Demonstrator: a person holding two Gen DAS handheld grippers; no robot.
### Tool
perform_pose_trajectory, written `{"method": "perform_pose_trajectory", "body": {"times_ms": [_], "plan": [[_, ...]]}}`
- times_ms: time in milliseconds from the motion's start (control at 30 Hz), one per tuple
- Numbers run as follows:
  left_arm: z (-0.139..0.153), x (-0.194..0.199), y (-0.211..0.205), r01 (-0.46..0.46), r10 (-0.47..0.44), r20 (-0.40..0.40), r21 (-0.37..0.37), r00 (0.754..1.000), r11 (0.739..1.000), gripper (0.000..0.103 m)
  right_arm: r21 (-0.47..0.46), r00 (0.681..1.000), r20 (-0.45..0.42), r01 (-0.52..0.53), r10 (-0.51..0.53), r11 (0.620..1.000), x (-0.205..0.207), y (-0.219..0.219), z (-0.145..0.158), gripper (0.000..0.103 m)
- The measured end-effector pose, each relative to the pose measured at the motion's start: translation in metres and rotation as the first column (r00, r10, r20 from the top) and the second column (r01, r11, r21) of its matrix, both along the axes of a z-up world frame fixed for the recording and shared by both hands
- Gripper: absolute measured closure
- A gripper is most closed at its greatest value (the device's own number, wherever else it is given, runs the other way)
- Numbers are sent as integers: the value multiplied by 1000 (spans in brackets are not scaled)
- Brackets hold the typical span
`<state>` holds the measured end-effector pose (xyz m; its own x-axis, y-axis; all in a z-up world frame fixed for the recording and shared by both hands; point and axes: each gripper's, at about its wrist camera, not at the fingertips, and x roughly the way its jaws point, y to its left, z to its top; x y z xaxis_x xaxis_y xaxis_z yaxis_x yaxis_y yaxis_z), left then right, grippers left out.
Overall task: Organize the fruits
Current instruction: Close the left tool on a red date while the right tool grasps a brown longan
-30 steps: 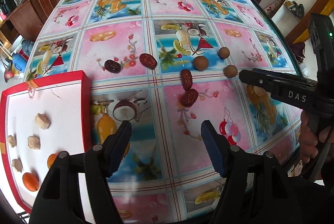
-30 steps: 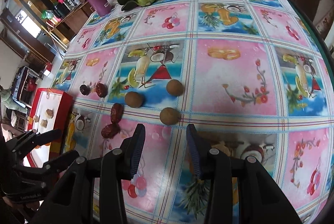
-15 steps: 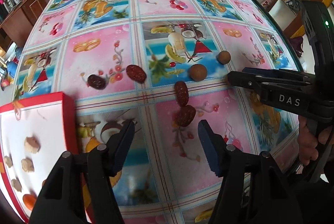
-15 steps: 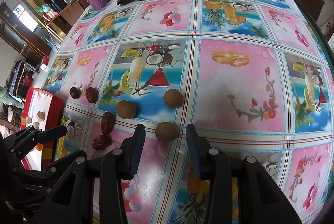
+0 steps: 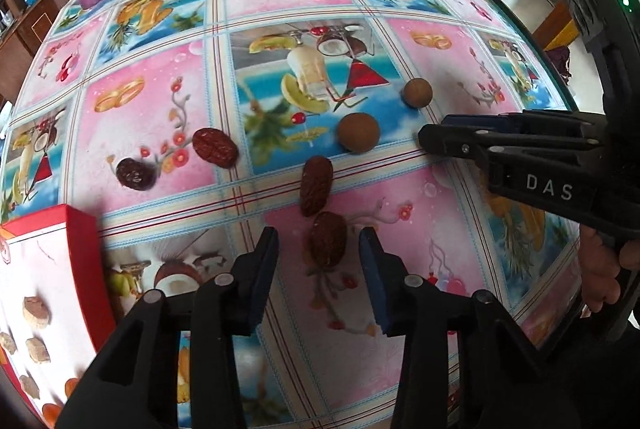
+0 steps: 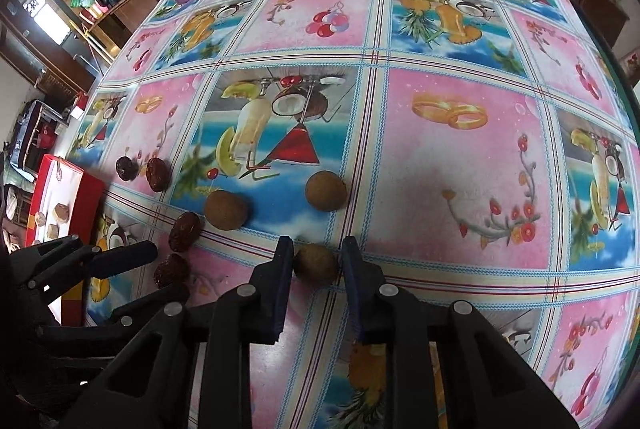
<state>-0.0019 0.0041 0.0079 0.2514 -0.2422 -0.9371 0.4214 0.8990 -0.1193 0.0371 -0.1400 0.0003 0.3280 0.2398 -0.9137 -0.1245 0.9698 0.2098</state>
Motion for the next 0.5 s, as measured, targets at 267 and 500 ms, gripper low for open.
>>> {"method": "perform_pose_trajectory", "body": {"times_ms": [267, 500], "plan": [[-1, 2, 3, -18, 18, -7, -18, 1000, 1000, 83, 19, 1000, -4, 8, -8, 1000, -5, -7, -1, 82], [8, -10, 18, -63, 63, -8, -51, 998, 997, 83, 62, 1000, -6, 23, -22, 998, -15, -9, 6, 82]]}}
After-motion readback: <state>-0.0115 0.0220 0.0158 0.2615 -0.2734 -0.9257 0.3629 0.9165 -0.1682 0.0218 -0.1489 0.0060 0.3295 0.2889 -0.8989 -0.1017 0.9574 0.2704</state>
